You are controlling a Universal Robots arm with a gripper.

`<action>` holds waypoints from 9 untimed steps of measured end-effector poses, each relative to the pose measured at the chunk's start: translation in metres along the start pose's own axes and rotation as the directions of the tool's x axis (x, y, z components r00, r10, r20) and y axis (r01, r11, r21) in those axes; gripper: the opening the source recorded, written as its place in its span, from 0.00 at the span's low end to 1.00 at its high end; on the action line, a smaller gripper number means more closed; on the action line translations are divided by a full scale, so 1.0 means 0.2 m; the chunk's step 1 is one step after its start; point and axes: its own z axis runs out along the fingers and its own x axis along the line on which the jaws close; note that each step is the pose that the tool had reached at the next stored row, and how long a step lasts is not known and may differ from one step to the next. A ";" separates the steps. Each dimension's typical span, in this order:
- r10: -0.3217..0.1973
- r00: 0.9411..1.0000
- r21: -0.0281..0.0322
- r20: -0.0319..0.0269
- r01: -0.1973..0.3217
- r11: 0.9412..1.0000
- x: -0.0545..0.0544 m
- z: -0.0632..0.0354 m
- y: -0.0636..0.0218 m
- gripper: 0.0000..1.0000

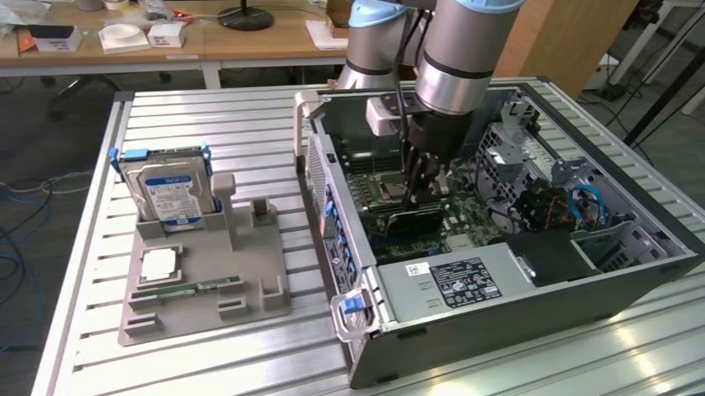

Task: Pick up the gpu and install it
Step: 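Press down on the gpu until it lock into place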

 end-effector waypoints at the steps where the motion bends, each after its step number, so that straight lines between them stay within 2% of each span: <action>1: 0.000 1.000 0.000 0.000 0.000 1.000 0.00 -0.006 0.000 0.11; 5: 0.000 1.000 -0.001 0.000 0.000 1.000 0.00 -0.012 0.010 0.11; 9: 0.000 1.000 -0.001 0.000 0.000 1.000 0.00 -0.011 0.044 0.11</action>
